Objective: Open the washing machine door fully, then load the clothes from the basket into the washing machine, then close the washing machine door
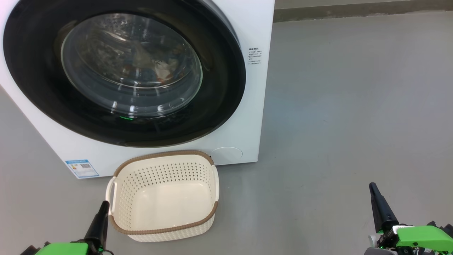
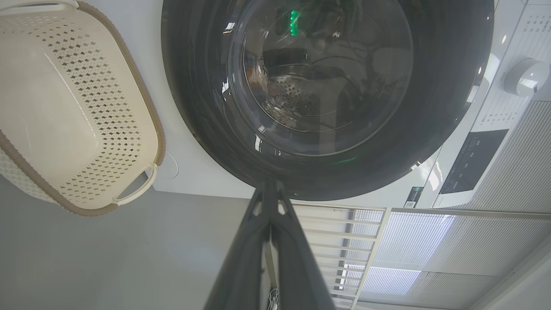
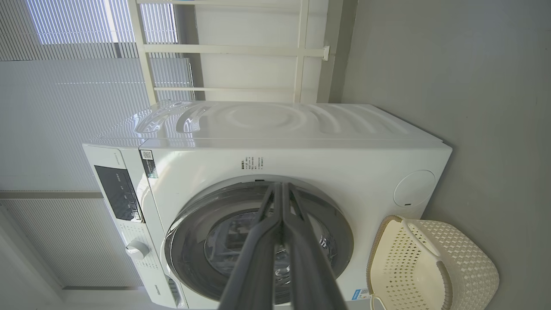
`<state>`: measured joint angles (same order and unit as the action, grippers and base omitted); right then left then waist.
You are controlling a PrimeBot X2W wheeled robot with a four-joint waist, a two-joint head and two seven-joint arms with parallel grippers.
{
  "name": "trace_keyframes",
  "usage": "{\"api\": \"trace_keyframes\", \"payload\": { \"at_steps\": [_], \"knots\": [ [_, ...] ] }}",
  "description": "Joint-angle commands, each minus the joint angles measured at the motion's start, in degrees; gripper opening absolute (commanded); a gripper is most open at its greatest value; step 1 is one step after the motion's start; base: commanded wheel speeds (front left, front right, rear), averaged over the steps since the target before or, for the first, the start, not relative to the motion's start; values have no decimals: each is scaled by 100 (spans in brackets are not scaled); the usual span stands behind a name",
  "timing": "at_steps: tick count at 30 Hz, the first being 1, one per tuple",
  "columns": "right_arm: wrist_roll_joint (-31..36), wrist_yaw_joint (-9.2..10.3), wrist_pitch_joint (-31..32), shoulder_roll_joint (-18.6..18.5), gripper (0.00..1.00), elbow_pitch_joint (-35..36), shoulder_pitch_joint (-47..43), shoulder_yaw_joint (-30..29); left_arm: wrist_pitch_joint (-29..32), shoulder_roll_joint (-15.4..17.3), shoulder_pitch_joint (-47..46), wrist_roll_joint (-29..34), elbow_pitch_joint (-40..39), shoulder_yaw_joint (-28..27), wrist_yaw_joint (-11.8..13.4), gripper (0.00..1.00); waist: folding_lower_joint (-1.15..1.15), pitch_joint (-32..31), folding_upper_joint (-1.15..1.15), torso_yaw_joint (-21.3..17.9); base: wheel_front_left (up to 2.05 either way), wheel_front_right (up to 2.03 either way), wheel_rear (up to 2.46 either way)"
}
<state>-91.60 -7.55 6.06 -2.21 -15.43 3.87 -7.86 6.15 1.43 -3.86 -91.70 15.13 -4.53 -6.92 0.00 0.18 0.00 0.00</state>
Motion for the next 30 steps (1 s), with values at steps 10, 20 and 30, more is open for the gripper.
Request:
{"api": "trace_keyframes", "payload": {
  "at_steps": [10,20,30],
  "knots": [
    [-56,6,43,-66,0,141,231,134,33,144,-233,-48,-107,-197,-57,0,0,0,0,0,0,0,0],
    [-57,6,43,-66,0,141,231,134,33,144,-233,-48,-108,-197,-57,0,0,0,0,0,0,0,0],
    [-57,6,43,-66,0,141,231,134,33,144,-233,-48,-108,-197,-57,0,0,0,0,0,0,0,0]
  ]
}}
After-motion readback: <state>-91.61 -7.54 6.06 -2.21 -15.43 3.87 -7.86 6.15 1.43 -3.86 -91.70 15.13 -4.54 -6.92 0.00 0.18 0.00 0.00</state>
